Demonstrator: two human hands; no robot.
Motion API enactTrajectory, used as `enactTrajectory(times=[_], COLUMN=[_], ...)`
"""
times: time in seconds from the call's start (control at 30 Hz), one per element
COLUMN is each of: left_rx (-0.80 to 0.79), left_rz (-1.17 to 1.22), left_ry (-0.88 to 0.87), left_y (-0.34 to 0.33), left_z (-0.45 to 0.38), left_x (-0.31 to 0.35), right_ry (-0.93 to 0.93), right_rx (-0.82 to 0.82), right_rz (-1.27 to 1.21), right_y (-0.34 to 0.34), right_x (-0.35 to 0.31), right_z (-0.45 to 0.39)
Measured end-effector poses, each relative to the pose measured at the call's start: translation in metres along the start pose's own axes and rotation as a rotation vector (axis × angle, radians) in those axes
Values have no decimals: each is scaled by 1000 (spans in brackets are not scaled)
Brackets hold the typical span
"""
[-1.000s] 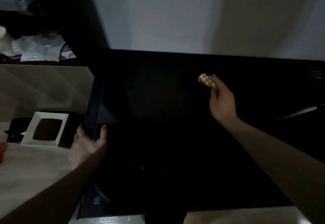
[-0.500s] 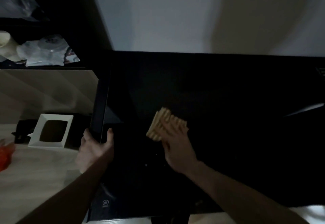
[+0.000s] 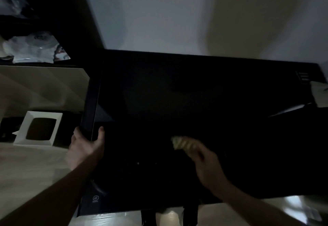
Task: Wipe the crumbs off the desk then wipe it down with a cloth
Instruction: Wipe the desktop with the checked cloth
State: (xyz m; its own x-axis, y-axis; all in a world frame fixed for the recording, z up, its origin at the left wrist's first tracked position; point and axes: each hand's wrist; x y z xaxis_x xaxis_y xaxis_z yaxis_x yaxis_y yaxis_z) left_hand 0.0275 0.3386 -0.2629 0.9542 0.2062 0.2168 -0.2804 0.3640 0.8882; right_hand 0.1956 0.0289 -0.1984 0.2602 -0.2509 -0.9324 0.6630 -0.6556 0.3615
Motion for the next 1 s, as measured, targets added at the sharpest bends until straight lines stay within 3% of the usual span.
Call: enactTrajectory(times=[0.1,0.23,0.37,0.5,0.6,0.67,0.83,1.0], left_rx=[-3,-27,19,49,88,110,98,118], left_rz=[5,32,38,74,69,68,116,90], left_ry=[-8,15,15,21,39,50,48,30], left_y=[-3,-6,-8,-13,-19,-22,-28,-27], left_z=[-4,-7,-3,-9,-15,-17,-26,-23], left_x=[-2,-2,-1,-2,-5,-7,-12,-9], right_ry=[-15,-30,110,81,130,107,15,272], right_rx=[199,273,199,80,-147,-210,-137,-107], right_rz=[149,374,530,617,791,861,915,834], right_y=[48,94,110,109,96,90,89,74], right_x=[7,27,52,84,106,115,121,127], right_z=[-76,-174,-255,-309,-325,-328,-332,-281])
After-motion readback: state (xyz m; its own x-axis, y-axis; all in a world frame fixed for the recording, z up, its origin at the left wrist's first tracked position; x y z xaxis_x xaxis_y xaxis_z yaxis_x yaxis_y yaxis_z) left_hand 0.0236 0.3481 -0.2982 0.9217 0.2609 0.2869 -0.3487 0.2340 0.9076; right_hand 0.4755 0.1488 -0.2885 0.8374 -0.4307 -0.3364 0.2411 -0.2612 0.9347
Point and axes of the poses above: each hand's wrist, its own z-axis away from the middle knuckle, its own y-axis out of the back of the hand, x = y × z, and after that the axes turned 15 degrees about y, right-handed
